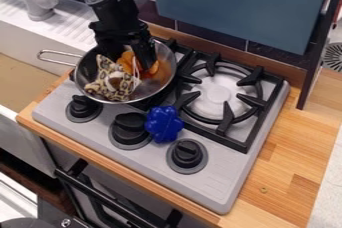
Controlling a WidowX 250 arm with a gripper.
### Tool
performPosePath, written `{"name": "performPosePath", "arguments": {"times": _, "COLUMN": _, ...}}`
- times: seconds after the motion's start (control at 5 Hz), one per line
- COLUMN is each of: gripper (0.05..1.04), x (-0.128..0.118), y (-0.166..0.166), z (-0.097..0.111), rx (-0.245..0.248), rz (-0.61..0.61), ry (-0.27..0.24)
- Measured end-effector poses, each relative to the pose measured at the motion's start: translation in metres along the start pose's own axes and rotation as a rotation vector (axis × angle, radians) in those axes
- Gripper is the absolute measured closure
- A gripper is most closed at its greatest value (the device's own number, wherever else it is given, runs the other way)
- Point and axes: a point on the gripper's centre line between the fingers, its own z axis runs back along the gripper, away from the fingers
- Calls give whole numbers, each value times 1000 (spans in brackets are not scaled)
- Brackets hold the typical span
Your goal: Move the yellow object from silver pot and put on the right burner
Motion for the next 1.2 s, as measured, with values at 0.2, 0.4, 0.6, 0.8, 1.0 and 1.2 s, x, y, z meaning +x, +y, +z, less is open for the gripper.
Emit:
{"name": "performPosePath", "arguments": {"times": 0.2, "gripper": 85, "x": 0, "y": 2, "z": -1, "rx": 16, "rz": -16, "ry": 1}}
{"name": "performPosePath", "arguments": {"times": 0.4, "gripper": 85, "x": 1, "y": 4, "z": -2, "rx": 43, "rz": -42, "ry": -4}}
{"name": "performPosePath", "arguments": {"times": 0.6, "gripper": 85, "x": -1, "y": 8, "z": -1, "rx": 67, "rz": -100, "ry": 13}}
{"name": "performPosePath", "arguments": {"times": 0.8, "gripper": 85, "x": -3, "y": 10, "z": -1, "rx": 96, "rz": -221, "ry": 38}}
{"name": "performPosePath", "arguments": {"times": 1.0, "gripper": 139, "x": -7, "y": 12, "z": -5, "rx": 103, "rz": -288, "ry": 46}}
{"name": "performPosePath", "arguments": {"times": 1.2, "gripper": 400, "x": -6, "y": 13, "z": -4, "rx": 102, "rz": -301, "ry": 56}}
